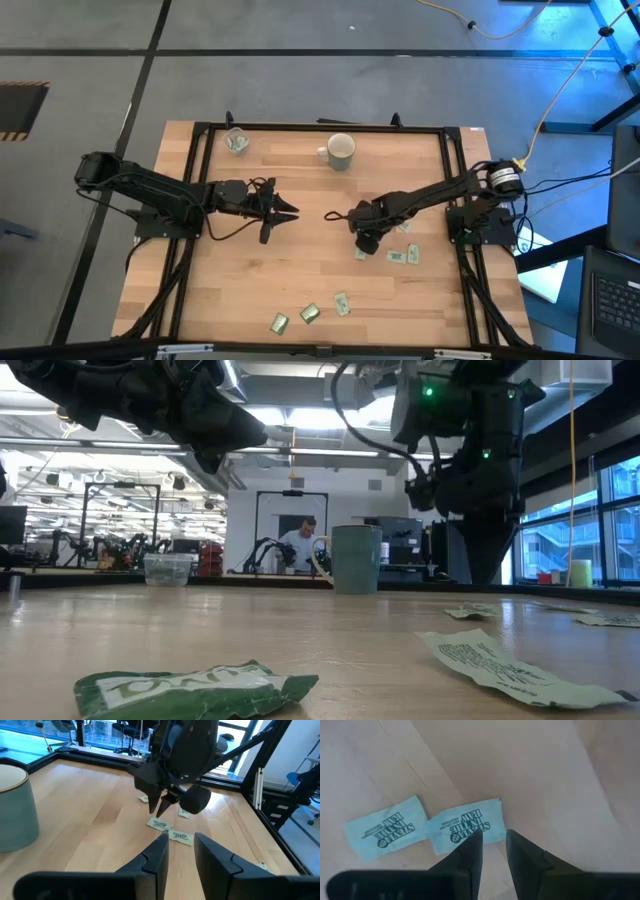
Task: Pick and place Stevia / Truvia into bins
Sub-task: Put the stevia packet into the transparent bin
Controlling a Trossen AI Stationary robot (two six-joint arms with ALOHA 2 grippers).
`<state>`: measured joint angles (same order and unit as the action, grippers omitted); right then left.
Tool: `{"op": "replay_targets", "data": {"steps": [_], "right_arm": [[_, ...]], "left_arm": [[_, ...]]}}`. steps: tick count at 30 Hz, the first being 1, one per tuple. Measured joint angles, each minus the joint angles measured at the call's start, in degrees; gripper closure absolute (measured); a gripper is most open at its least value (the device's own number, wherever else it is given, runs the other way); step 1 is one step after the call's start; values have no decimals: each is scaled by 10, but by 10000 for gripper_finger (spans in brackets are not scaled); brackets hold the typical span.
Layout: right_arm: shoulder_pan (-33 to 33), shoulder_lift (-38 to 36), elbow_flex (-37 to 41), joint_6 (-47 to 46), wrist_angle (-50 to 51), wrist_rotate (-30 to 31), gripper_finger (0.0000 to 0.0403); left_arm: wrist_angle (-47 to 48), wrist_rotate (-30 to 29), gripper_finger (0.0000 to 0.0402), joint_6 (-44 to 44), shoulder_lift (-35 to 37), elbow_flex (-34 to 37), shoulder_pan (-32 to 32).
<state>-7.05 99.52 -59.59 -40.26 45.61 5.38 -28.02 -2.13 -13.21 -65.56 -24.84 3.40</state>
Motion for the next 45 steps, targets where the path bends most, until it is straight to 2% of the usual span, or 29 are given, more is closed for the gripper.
{"op": "replay_targets", "data": {"steps": [14, 18, 25, 29, 33, 37, 42, 45], "right_arm": [[0, 54, -2, 18, -14, -21, 317], [0, 56, -2, 19, -14, -22, 335], [0, 55, -1, 32, -13, -16, 393], [-1, 53, -8, 48, -6, 5, 394], [0, 53, -26, 71, 21, 56, 396], [-1, 49, -68, 119, 27, 142, 399], [-1, 49, -120, 201, 6, 245, 401], [-1, 49, -148, 258, -21, 282, 401]], "left_arm": [[12, -15, 316, 0, 0, 0, 0], [13, -31, 315, 0, 0, 0, 0], [14, -33, 316, 0, 0, 0, 0], [14, -34, 315, 0, 0, 0, 0], [13, -34, 315, -16, 0, 0, 0], [10, -41, 316, -61, 0, 0, -1], [13, -99, 315, -118, 0, 0, -2], [13, -115, 311, -156, 0, 0, -9]]}}
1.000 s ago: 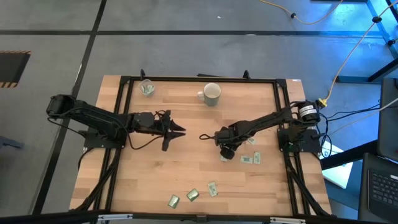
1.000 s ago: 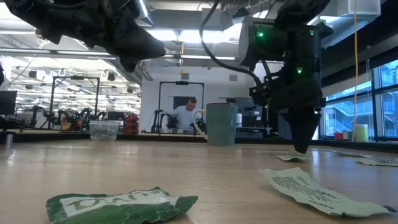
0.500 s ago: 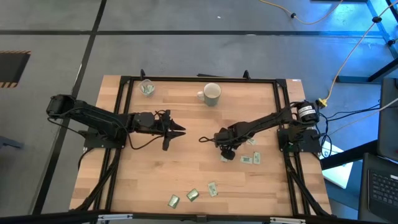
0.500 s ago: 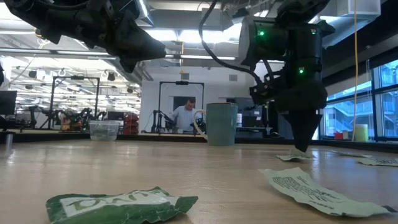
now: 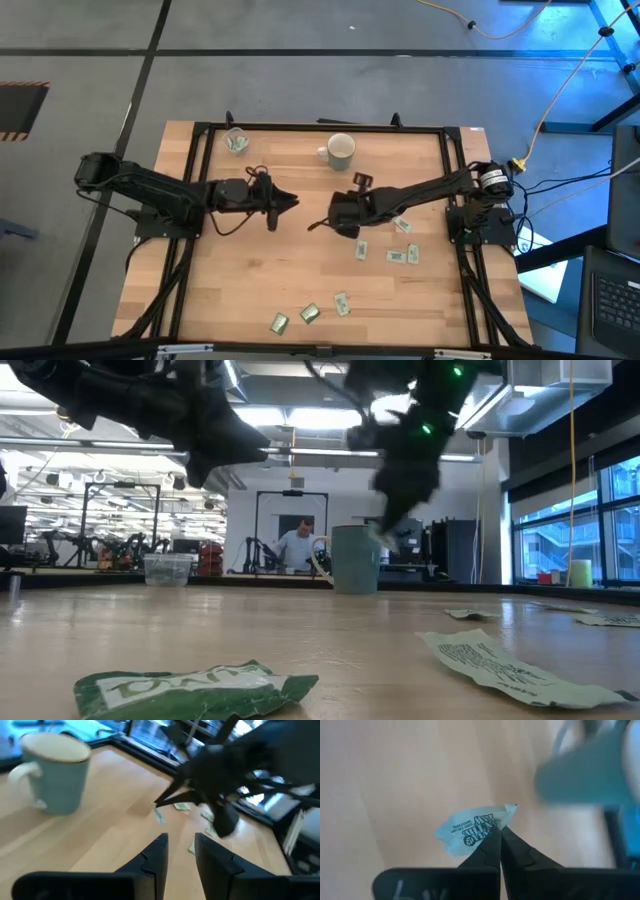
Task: Pick and place Stevia / Truvia into bins
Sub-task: Put the stevia packet into the transparent bin
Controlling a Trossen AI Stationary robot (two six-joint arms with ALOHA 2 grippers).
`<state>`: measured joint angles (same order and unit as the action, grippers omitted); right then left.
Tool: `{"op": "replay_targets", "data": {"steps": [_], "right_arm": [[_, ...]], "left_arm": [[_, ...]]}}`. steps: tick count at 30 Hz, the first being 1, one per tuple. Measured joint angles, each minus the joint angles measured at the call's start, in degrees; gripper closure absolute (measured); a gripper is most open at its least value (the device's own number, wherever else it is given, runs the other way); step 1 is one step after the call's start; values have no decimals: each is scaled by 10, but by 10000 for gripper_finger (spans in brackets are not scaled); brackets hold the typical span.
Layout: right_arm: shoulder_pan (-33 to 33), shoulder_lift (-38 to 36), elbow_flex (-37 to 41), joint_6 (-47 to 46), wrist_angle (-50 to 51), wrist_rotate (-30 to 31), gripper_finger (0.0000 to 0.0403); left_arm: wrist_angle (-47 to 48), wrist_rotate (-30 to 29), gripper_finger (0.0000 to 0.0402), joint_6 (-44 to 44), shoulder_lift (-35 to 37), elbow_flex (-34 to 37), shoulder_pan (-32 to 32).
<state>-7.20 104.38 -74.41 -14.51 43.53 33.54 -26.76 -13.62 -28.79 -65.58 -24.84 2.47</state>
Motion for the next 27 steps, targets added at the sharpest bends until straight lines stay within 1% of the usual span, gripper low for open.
{"op": "replay_targets", "data": {"steps": [4, 6, 11, 14, 18, 23, 27], "right_arm": [[0, 0, -30, 88, -58, 30, 401], [0, -1, -37, 134, -107, 34, 401], [0, -1, -41, 231, -210, 34, 401], [2, -1, -42, 269, -257, 33, 401], [6, -1, -42, 299, -299, 33, 401], [15, -1, -42, 300, -326, 33, 401], [18, -1, -42, 301, -357, 30, 401]], "left_arm": [[0, -10, 300, -82, 0, 0, -14], [0, -19, 296, -109, 0, 0, -20], [0, -32, 293, -125, 0, 0, -31], [0, -33, 294, -125, 0, 0, -31], [0, -30, 297, -125, 0, 0, -30], [0, 2, 293, -107, 0, 0, -27], [-6, 1, 290, -94, 0, 0, -22]]}}
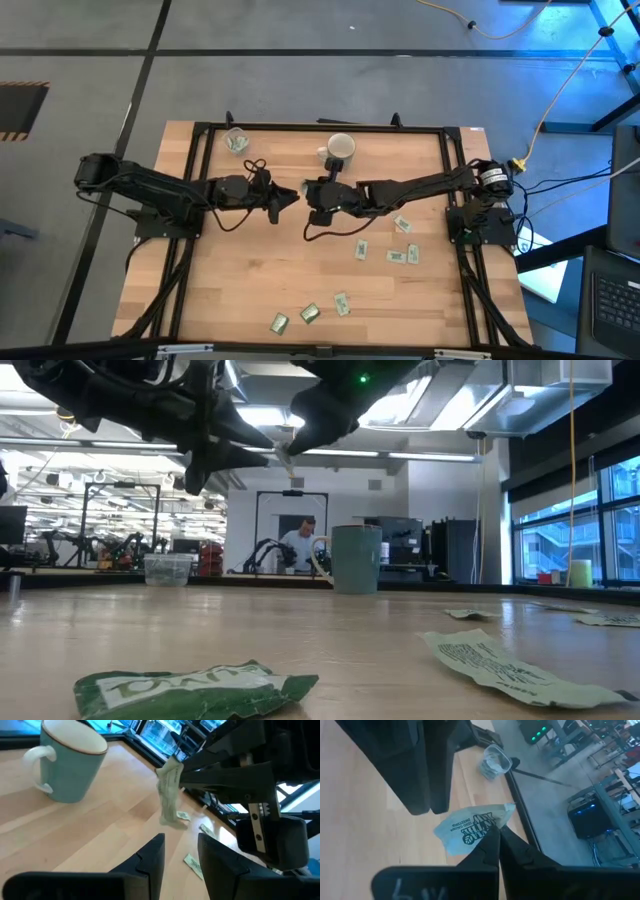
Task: Pick and place Stevia / Truvia into bins
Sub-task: Put the stevia packet into the transparent bin
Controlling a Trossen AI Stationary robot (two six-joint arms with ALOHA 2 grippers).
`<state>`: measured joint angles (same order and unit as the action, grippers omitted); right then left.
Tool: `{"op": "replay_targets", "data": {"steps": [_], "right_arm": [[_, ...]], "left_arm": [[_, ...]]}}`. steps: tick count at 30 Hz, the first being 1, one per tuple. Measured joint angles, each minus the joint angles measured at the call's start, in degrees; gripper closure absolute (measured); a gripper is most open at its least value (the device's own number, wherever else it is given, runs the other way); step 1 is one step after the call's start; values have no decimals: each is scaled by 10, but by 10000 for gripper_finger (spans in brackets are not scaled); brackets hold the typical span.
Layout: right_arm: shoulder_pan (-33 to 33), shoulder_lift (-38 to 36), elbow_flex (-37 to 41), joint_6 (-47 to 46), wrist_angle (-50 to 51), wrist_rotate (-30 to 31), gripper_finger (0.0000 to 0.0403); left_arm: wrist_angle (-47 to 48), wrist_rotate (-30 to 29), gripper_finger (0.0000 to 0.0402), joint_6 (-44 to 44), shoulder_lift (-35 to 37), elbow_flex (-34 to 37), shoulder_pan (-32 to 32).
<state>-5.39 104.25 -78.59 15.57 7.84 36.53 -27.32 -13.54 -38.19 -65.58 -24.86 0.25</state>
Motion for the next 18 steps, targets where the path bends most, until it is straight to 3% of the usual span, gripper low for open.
{"op": "replay_targets", "data": {"steps": [12, 18], "right_arm": [[0, 0, 0, 2, -10, -23, 401], [-1, 0, 0, 0, -21, -75, 401]], "left_arm": [[-13, -5, 290, 19, 0, 0, 0], [-13, -9, 290, 27, 0, 0, 0]]}}
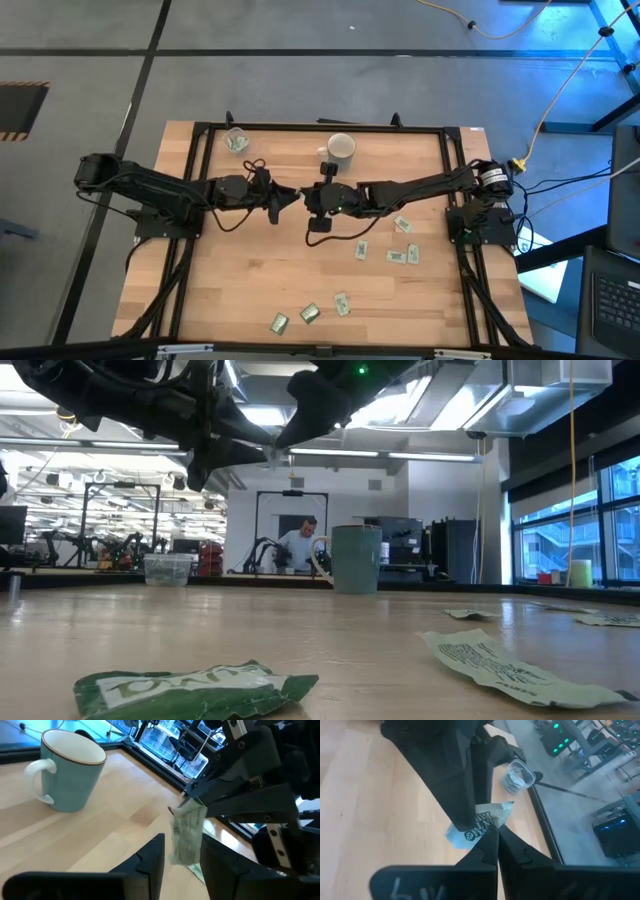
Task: Pick and place Stevia / Truvia into bins
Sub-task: Put the stevia packet into the transparent bin
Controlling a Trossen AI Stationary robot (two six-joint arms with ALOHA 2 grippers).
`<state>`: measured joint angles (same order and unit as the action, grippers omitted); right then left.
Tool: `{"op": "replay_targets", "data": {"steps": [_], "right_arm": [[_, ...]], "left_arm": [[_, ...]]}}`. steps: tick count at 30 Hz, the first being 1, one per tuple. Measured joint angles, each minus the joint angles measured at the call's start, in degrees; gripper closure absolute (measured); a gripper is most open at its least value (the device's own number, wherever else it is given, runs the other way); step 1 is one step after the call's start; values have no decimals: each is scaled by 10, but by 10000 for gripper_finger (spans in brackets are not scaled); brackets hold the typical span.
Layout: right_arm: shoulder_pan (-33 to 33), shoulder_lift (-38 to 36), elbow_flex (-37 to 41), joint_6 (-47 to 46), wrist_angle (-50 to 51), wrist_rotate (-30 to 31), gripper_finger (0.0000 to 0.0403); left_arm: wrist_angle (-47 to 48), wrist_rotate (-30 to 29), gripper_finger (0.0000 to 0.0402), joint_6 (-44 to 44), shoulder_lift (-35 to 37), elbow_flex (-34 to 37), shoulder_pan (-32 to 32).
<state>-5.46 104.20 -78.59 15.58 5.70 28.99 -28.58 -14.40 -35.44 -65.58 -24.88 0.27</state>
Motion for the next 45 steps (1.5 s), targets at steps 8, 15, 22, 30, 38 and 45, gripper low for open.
{"op": "replay_targets", "data": {"steps": [8, 15, 22, 30, 38, 45], "right_arm": [[0, 0, 0, 0, 0, -2, 401], [0, 0, 0, 0, 0, -2, 401], [-1, 0, 0, 0, 2, -1, 400], [-5, -10, -1, -29, 57, -1, 330], [-5, -59, 76, -96, 80, -2, 289], [-3, -87, 185, -108, -58, -2, 291]], "left_arm": [[0, 0, 308, 41, 0, 0, 0], [1, -9, 356, 76, 0, 0, 0], [1, -9, 395, 83, 0, 0, 0], [6, -11, 396, 110, 0, 0, 0], [134, -92, 397, 128, 8, -9, -9], [479, -203, 397, 136, 4, -134, -70]]}}
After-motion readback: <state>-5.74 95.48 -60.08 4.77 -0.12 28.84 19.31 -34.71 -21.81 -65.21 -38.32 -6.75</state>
